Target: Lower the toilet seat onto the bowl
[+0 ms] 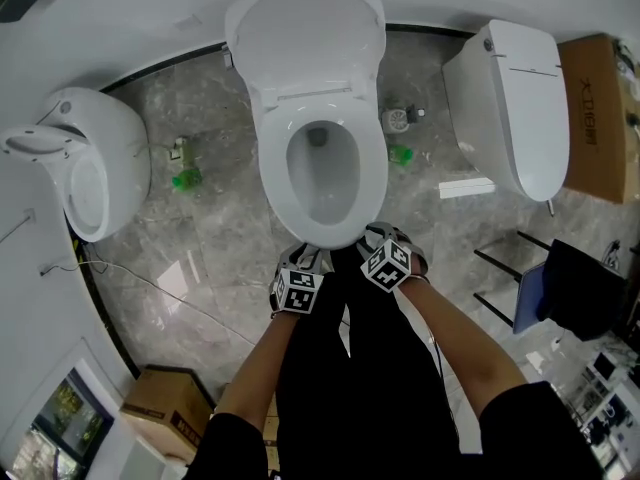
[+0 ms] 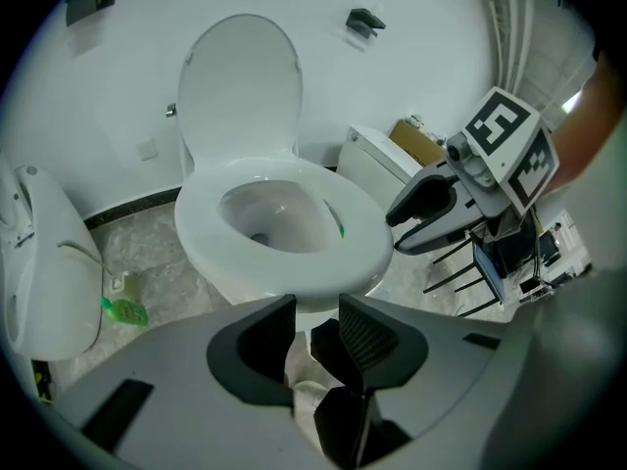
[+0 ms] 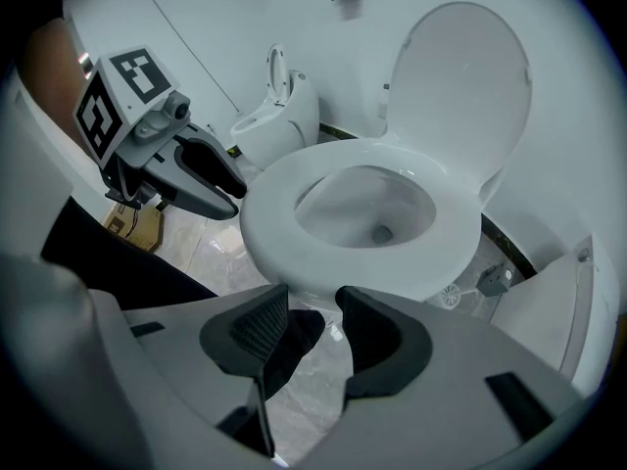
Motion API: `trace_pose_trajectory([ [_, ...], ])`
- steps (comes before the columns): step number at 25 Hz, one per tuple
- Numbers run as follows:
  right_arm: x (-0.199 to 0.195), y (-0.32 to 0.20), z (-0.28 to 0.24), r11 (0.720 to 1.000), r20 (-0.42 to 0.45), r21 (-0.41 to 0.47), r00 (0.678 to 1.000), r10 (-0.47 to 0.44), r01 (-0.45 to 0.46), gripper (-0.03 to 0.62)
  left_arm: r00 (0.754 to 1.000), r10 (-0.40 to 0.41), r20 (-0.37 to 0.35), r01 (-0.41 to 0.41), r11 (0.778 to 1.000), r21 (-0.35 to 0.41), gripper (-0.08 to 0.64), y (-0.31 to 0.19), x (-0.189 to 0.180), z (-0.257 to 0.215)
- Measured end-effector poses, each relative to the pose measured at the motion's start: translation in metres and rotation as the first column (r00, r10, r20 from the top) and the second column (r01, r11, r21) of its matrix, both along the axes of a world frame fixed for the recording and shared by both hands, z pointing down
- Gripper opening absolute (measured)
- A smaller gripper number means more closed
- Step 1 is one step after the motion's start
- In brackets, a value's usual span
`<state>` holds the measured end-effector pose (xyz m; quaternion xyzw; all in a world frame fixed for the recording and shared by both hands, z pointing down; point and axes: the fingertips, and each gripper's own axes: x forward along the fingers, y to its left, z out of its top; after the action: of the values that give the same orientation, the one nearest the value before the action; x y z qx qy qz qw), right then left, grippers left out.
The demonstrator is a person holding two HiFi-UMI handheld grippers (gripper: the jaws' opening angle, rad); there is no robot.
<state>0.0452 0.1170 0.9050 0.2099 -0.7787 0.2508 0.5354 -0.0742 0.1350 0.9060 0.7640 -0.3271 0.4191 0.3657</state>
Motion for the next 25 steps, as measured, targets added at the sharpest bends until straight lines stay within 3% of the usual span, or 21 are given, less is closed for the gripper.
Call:
trace_pose_trajectory([
  [9,0.003,0.006,0.037,0.998,-0.001,-0.059,1.000,0.015,-0.015,0.175,1.000,-0.025,-0.013,0.024,0.999,-0.035,0.149,0.010,0.002,0.040],
  [13,0.002,0.011,0.050,0.995,-0.007,-0.092,1.000,0.024,-0.025,0.175,0.998,-0.055,-0.014,0.053,0.994,-0.090,0.157,0.017,0.001,0.058],
  [18,0.003,0.014,0.070,0.993,-0.007,-0.110,0.999,0.041,-0.042,0.175,1.000,-0.013,-0.010,0.011,0.993,-0.116,0.158,0.021,0.005,0.075],
  [22,0.003,0.016,0.087,0.990,-0.012,-0.134,0.999,0.049,-0.050,0.176,0.998,-0.054,-0.042,0.046,0.986,-0.161,0.175,0.022,0.003,0.094],
  [25,0.003,0.012,0.097,0.990,-0.020,-0.125,0.998,0.064,-0.066,0.182,0.998,-0.040,-0.045,0.033,0.987,-0.158,0.175,0.026,0.003,0.111],
])
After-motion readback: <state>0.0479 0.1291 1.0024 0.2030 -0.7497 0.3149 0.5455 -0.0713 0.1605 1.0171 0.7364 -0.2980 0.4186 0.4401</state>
